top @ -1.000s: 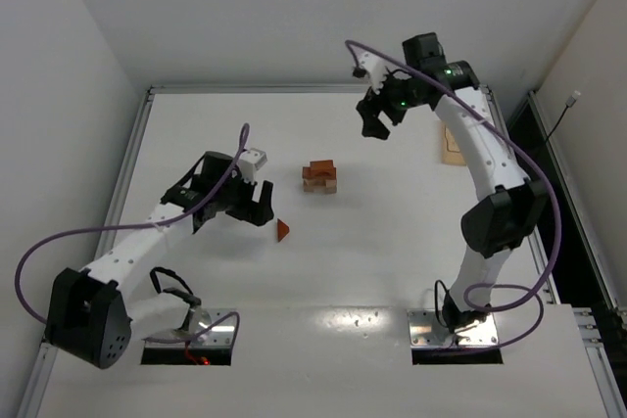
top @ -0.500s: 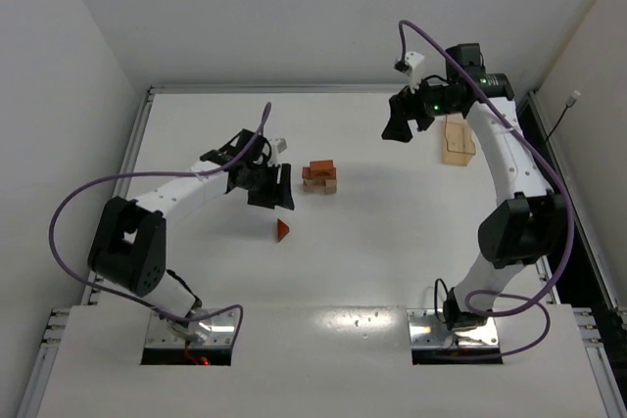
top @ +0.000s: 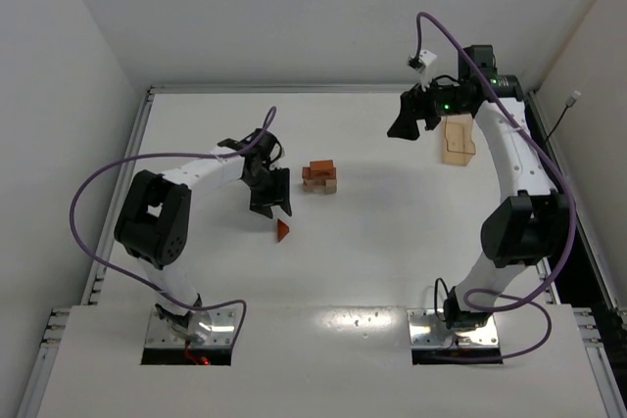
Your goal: Build the wood block tower
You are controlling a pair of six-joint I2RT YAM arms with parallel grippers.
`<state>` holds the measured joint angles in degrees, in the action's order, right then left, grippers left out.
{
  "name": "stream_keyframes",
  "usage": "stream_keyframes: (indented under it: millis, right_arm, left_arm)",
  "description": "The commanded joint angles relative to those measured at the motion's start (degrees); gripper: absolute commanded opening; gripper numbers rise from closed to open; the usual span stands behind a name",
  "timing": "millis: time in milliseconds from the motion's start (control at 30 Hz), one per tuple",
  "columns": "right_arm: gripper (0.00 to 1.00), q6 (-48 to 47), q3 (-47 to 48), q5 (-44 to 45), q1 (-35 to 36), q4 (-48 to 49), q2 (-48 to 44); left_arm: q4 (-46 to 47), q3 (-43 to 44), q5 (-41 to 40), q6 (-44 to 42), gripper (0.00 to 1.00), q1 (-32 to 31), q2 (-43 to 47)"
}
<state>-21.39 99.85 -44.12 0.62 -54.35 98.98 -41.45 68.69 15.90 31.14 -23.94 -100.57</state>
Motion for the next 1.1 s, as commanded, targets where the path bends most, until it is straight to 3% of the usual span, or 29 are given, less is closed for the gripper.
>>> stream_keyframes:
  millis: [0, 367, 1067]
  right_arm:
    - [0.79, 0.29, 0.42, -3.43, -0.27, 1.17, -1.51]
    - [0.79, 1.44, 2.36, -4.49, -0.27, 0.56, -0.46]
    - [0.79, -0.23, 2.36, -7.29, -0.80, -1.11, 2.18]
  left_arm:
    - [-3.28, 2.24, -0.52, 1.82, 0.49, 0.91, -0.93]
    - [-4.95, 2.24, -0.70, 1.82, 0.41, 2.06, -5.07]
    - [-5.48, 8.66, 3.08, 0.24, 0.38, 1.97, -8.23]
